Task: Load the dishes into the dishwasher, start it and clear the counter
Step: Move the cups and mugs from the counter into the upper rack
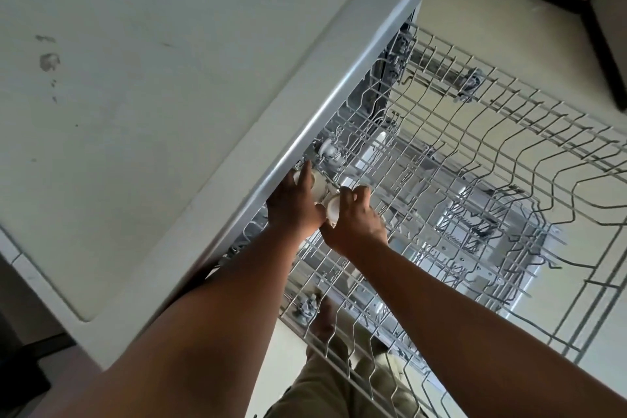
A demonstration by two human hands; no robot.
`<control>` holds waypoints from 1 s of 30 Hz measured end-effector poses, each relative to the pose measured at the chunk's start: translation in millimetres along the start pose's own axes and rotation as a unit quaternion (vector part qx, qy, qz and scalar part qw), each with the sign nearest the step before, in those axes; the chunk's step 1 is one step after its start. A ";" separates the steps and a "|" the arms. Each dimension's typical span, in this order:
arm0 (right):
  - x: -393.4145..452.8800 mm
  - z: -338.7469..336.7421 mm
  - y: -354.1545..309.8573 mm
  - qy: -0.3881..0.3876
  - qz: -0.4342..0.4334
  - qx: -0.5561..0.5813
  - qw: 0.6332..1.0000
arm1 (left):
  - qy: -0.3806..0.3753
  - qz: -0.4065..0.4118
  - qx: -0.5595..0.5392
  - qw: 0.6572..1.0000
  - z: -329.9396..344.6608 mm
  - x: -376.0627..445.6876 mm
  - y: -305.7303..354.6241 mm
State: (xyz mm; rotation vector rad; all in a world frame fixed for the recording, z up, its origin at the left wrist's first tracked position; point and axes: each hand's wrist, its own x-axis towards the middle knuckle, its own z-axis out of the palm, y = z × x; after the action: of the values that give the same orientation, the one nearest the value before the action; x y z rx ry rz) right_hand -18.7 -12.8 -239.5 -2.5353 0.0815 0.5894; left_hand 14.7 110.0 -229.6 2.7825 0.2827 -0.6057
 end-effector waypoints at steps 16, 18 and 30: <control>-3.4 -5.4 11.5 0.006 -0.014 0.065 0.998 | 0.018 0.013 -0.025 0.999 -0.5 -14.9 -12.4; -1.7 -7.3 8.9 0.007 -0.014 0.042 0.999 | 0.015 0.019 -0.022 0.999 -1.5 -16.9 -13.5; 0.5 -21.6 13.3 0.013 -0.057 -0.062 0.996 | 0.028 0.051 -0.013 0.998 -6.8 -15.9 -13.7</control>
State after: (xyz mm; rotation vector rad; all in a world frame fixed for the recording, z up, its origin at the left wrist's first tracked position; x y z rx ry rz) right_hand -12.0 -35.3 -229.7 -2.6466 -0.0935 0.5323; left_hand -0.3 122.9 -219.9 2.7731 0.1585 -0.4963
